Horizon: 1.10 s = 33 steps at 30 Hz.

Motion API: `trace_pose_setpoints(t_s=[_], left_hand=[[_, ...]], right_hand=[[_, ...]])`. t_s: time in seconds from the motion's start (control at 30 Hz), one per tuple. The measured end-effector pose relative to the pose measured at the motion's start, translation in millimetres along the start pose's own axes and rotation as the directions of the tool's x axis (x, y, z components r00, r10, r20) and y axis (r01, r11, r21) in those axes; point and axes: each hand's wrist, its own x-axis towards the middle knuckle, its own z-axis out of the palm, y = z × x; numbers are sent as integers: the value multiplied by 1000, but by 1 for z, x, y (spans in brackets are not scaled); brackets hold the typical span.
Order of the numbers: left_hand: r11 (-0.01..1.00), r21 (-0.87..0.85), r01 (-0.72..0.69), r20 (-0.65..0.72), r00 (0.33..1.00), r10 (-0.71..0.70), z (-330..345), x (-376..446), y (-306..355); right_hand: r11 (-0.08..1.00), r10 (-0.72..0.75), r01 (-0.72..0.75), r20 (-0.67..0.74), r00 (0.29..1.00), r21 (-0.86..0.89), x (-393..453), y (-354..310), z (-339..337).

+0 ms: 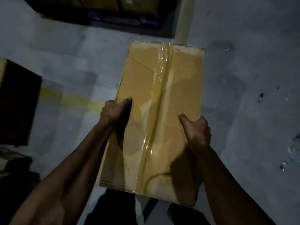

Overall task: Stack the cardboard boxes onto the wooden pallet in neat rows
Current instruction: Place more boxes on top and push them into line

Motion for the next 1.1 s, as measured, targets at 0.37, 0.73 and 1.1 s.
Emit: trace_pose_setpoints(t_s=[0.37,0.73,1.1], left_hand=[[988,-72,-134,-215,970,116,-262,-59,75],[987,-117,-112,-469,882,44,-433,-59,100],[990,-130,-60,-618,786,-34,-553,93,165]], right_hand=[[966,-259,259,-87,962,-20,-188,-207,27],[877,-476,475,-2,879,-72,-272,-361,101],[769,-620,633,134,773,-94,-229,-567,228]])
